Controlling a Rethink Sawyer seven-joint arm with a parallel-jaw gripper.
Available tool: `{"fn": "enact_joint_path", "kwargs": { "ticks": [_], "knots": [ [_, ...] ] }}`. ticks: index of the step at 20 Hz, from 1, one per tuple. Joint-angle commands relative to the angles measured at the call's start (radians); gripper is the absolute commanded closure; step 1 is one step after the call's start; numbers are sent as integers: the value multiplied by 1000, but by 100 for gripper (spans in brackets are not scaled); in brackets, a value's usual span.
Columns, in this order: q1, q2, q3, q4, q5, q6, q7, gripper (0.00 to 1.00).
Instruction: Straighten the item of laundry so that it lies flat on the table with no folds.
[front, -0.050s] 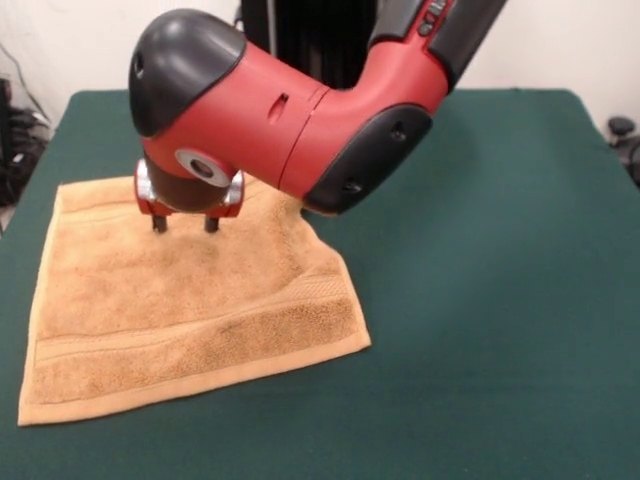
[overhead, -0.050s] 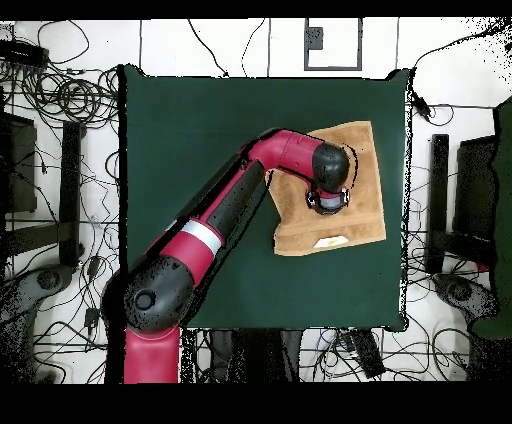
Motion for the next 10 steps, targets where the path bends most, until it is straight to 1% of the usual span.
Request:
{"fn": "enact_joint_path", "kwargs": {
  "ticks": [1, 5, 10],
  "knots": [
    [-56, 134, 17, -107, 107, 337, 217, 0],
    [-77, 140, 3, -126, 119, 373, 173, 0],
    [-98, 142, 2, -153, 126, 379, 113, 0]
  ]
}}
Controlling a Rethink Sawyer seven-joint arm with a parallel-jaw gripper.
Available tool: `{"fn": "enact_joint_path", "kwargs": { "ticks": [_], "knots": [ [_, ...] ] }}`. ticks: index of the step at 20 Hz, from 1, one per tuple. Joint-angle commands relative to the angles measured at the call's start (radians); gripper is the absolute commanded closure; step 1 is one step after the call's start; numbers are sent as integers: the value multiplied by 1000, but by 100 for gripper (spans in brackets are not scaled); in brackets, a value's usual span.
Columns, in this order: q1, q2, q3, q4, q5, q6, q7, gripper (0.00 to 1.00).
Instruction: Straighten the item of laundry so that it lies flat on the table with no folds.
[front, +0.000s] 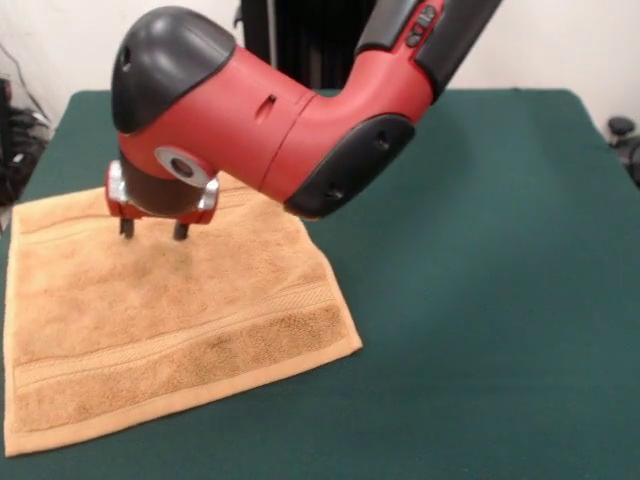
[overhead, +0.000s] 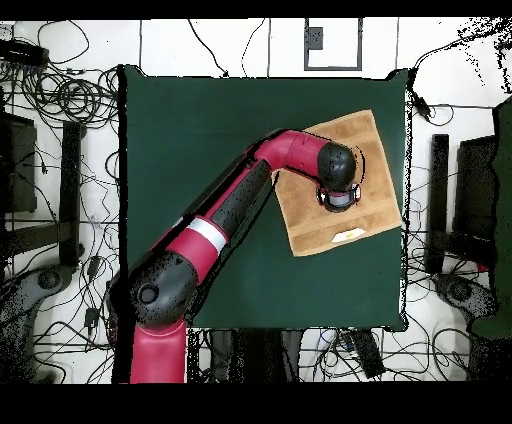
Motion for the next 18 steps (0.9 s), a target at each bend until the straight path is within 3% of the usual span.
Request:
{"fn": "enact_joint_path", "kwargs": {
  "ticks": [1, 18],
  "knots": [
    [-65, 113, 66, -154, 125, 302, 108, 0],
    [-64, 85, 117, -146, 179, 321, 61, 0]
  ]
}}
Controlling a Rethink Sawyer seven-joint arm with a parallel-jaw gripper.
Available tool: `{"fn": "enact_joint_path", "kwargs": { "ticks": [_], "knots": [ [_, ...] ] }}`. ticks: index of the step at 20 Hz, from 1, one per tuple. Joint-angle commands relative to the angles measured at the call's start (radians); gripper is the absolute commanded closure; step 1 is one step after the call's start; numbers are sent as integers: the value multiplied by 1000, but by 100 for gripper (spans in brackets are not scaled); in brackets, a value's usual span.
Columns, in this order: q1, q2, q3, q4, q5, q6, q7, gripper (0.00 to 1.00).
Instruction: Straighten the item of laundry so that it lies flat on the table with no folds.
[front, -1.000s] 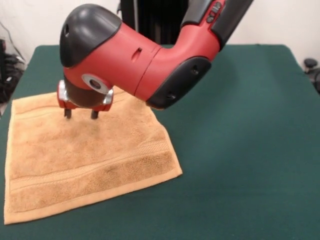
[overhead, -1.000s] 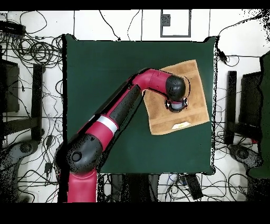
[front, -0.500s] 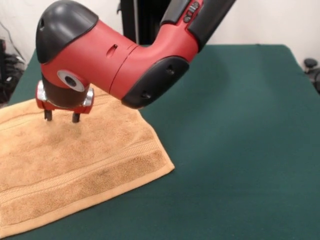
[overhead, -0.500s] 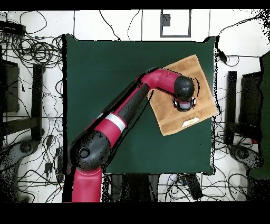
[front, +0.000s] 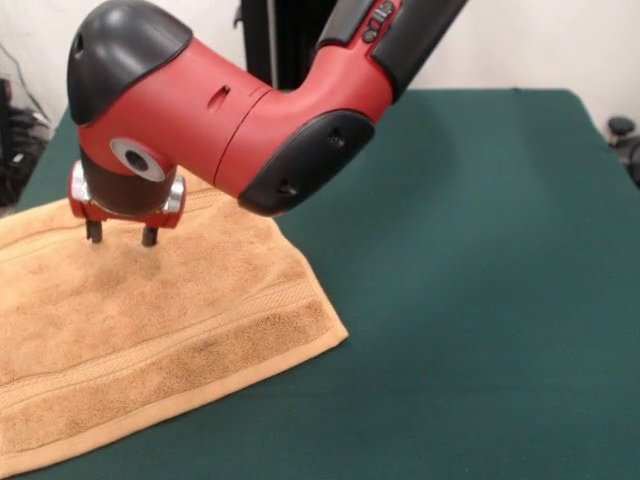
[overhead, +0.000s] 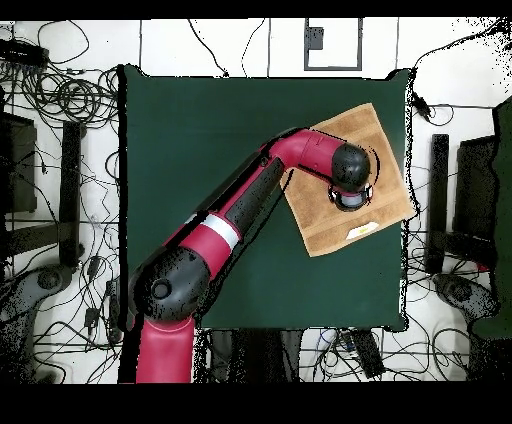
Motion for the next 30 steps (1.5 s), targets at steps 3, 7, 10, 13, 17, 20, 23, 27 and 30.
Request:
{"fn": "enact_joint_path", "kwargs": {
  "ticks": [3, 7, 10, 13, 17, 20, 23, 27, 30],
  "knots": [
    [-24, 86, 128, -135, 175, 284, 50, 0],
    [-23, 53, 177, -118, 216, 309, -29, 0],
    [-27, 35, 210, -115, 252, 316, -72, 0],
    [-44, 8, 281, -124, 308, 258, -109, 0],
    [-43, -28, 346, -106, 360, 226, -150, 0],
    [-43, -50, 381, -96, 383, 205, -167, 0],
    [-44, -73, 420, -86, 399, 169, -173, 0],
    [-52, -82, 443, -96, 383, 147, -187, 0],
    [-48, -87, 454, -93, 369, 146, -187, 0]
  ]
}}
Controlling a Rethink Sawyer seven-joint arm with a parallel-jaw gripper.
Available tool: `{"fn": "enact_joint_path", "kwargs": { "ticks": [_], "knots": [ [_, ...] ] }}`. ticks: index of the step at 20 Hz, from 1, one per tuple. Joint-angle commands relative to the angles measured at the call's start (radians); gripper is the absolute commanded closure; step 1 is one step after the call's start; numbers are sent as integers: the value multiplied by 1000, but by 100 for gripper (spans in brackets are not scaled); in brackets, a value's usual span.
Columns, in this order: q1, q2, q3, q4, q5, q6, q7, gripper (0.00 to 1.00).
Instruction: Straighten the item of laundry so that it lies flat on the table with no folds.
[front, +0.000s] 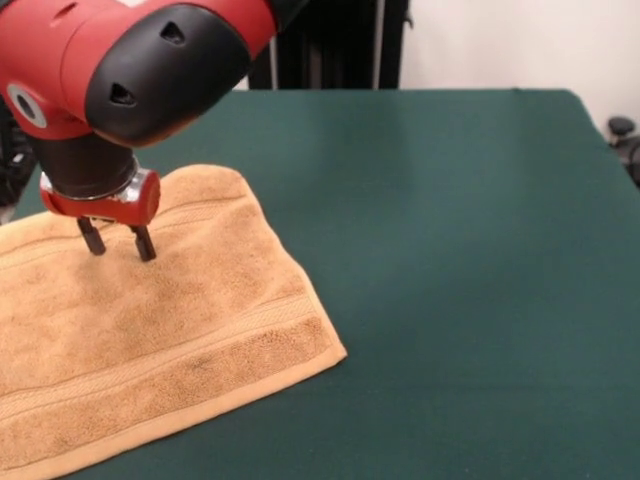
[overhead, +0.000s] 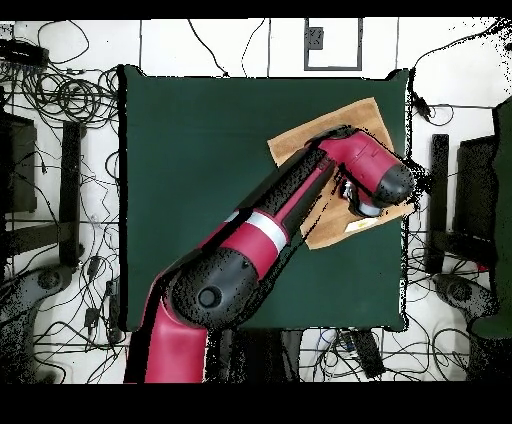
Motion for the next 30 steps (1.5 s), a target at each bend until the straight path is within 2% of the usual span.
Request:
{"fn": "enact_joint_path", "kwargs": {
  "ticks": [1, 7, 12, 17, 30],
  "knots": [
    [39, 71, 275, -120, 200, 138, -180, 0],
    [52, 54, 311, -82, 207, 123, -116, 0],
    [63, 56, 310, -71, 172, 7, 34, 0],
    [96, 34, 319, -10, 181, 77, -58, 0],
    [100, 22, 346, -9, 144, 50, -79, 0]
  ]
}}
